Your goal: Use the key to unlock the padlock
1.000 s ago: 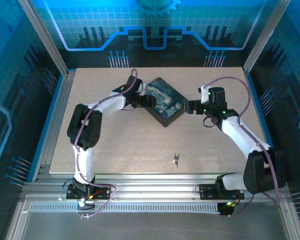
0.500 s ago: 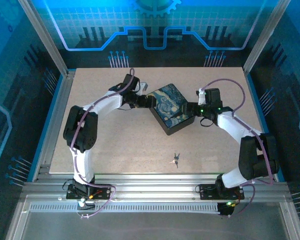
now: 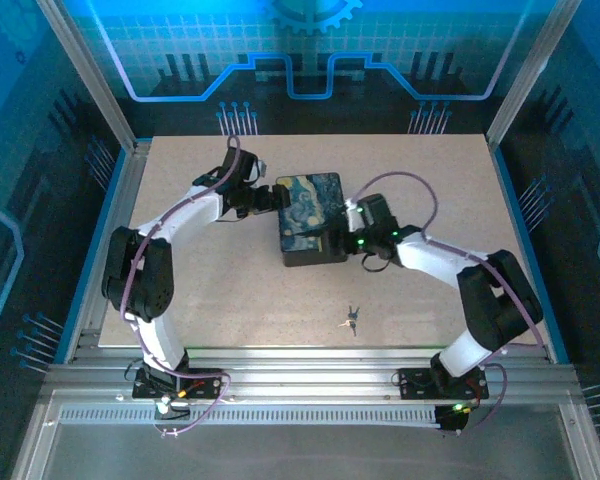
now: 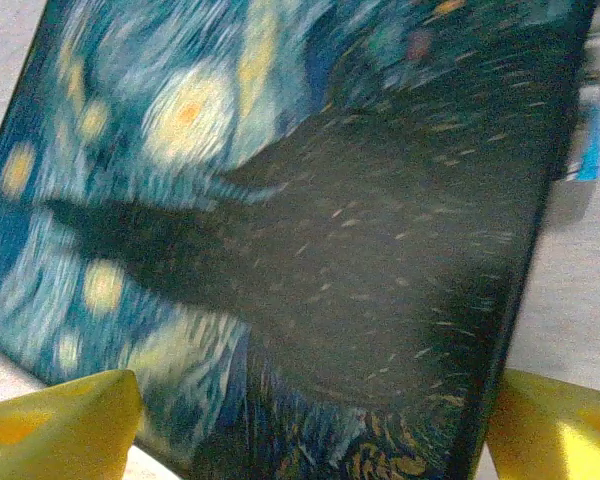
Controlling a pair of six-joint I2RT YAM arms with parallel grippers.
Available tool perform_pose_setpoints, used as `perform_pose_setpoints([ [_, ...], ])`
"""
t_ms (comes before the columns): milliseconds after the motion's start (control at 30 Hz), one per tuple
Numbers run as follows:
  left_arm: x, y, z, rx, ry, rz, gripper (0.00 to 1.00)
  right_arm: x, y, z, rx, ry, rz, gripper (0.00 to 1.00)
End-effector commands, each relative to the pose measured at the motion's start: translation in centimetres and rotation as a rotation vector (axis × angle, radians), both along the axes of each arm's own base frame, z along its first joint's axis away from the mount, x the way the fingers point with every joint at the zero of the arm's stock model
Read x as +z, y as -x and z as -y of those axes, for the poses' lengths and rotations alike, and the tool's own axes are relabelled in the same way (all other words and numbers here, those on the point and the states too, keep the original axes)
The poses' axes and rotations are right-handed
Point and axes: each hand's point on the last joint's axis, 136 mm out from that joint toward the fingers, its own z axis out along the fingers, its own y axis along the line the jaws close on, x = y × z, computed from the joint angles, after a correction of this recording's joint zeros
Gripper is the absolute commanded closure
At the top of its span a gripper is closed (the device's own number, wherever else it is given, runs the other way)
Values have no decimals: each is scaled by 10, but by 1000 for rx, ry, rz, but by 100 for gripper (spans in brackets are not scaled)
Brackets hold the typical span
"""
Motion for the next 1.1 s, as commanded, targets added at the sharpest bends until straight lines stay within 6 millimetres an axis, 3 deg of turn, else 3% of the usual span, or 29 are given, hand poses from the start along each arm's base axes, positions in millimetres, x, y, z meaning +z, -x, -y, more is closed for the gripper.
perform_pose_setpoints([
  [0,-1,15,-30,118,-86,-44,10,13,15,-63,105,-78,8,12],
  [133,-6,26,-47,165,-155,-72,9,29,33,-124,235,-103,30,11],
  [233,-9,36,-65,222,-215,-99,8,41,39,-147,288,-127,41,10],
  [300,-11,44,-80,275,-260,-130,3,47,38,-147,291,-142,46,10],
  [400,-15,59,-96,352,-278,-180,2,54,31,-131,274,-133,55,10],
  [600,-22,83,-106,472,-237,-208,1,60,11,-84,193,-109,70,10],
  [800,-49,86,-77,468,-34,-251,1,59,2,-50,121,-92,72,10],
  [933,-57,80,-68,424,-17,-236,7,58,2,-34,86,-89,73,10],
  [1067,-63,71,-55,268,-51,-205,16,57,0,-17,48,-82,75,10],
])
